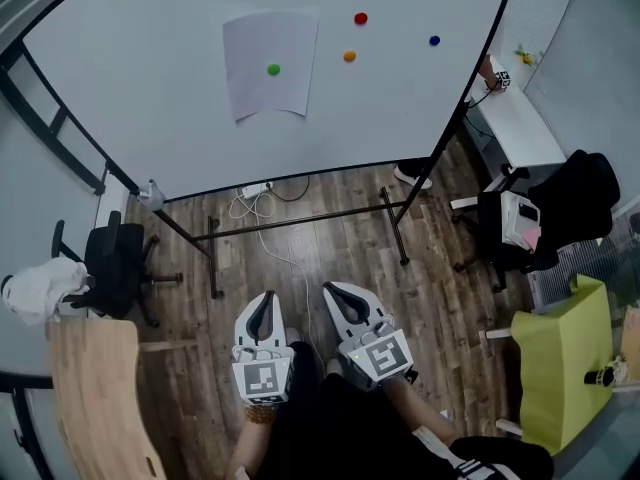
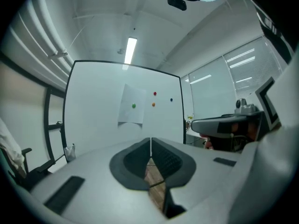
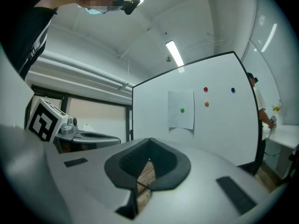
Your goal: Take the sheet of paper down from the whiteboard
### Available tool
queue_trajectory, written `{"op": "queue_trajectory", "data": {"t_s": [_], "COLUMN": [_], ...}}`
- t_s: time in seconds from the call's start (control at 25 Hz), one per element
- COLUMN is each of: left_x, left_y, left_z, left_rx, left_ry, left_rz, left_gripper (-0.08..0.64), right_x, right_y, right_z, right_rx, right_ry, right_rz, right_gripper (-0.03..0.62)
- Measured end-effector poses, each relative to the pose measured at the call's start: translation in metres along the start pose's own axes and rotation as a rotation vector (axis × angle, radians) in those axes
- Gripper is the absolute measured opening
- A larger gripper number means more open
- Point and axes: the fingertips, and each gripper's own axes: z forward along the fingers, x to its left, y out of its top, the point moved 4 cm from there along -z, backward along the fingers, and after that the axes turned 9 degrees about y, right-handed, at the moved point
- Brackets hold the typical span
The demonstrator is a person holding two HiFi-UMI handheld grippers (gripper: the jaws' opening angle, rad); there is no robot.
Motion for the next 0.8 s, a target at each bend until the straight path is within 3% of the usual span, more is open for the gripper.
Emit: {"op": "queue_trajectory", "data": {"t_s": [0.4,0.8], "left_x": [0.051,0.107], "left_y": [0.026,0.034], "left_z": [0.085,0.131], "left_rx": [-0.100,-0.122], "left_ry": [-0.048,-0.072], "left_rz": [-0.077,-0.112], "left_gripper": [0.018,0.018], "right_x": [-0.028,-0.034], "right_y": [0.020,0.032], "right_z": [0.076,0.145], "right_rx": [0.020,0.030], "right_ry": [-0.035,-0.080], "right_rz": [-0.168,-0.270], "right_gripper": [-0.003,-0.003]}}
